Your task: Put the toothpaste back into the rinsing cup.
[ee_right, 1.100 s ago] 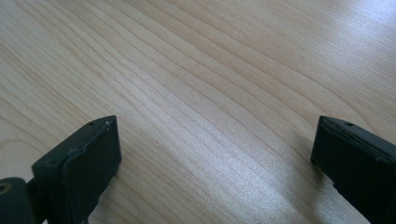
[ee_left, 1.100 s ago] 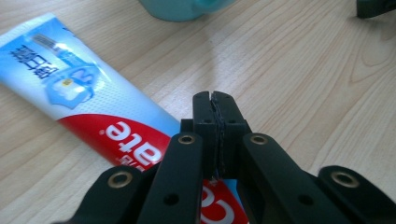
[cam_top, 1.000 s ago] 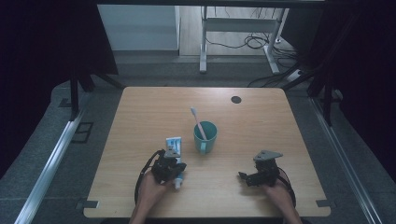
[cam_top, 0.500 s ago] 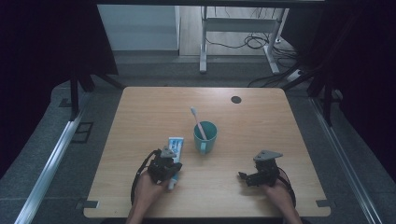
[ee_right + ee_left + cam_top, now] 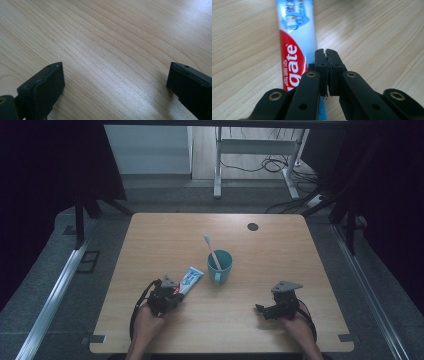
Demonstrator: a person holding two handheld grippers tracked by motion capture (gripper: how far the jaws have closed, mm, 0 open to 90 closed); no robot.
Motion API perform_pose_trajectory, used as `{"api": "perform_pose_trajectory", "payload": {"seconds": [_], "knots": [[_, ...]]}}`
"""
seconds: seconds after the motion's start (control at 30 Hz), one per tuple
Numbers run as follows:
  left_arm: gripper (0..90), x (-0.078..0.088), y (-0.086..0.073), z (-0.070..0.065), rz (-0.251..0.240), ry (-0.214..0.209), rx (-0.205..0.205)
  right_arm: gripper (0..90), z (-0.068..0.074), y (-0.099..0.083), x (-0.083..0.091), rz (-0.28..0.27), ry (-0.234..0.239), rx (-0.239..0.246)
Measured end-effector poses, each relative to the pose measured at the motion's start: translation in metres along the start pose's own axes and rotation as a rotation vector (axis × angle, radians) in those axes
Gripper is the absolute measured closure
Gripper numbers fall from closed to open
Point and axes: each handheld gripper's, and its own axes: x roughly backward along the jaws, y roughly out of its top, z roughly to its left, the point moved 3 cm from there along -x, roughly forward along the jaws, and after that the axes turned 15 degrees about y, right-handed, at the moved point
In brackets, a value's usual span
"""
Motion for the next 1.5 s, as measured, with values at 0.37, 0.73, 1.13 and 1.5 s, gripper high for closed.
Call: {"api": "perform_pose_trajectory", "payload": {"seconds": [0.37, 0.73, 1.13, 1.5], "knots": [[82.4, 0.003, 0.002, 0.005, 0.006, 0.002, -0.002, 1.1, 0.0, 0.0, 0.0, 0.0, 0.0, 0.0], [61.3, 0.005, 0.012, 0.017, 0.053, 0.057, -0.033, 1.0, 0.0, 0.0, 0.0, 0.0, 0.0, 0.0], [37.5, -0.006, 0.025, 0.019, 0.181, 0.034, -0.069, 1.0, 0.0, 0.0, 0.0, 0.001, 0.0, 0.0], [30.1, -0.023, 0.042, 0.015, 0.331, 0.04, -0.177, 1.0, 0.0, 0.0, 0.0, 0.001, 0.0, -0.001]]}}
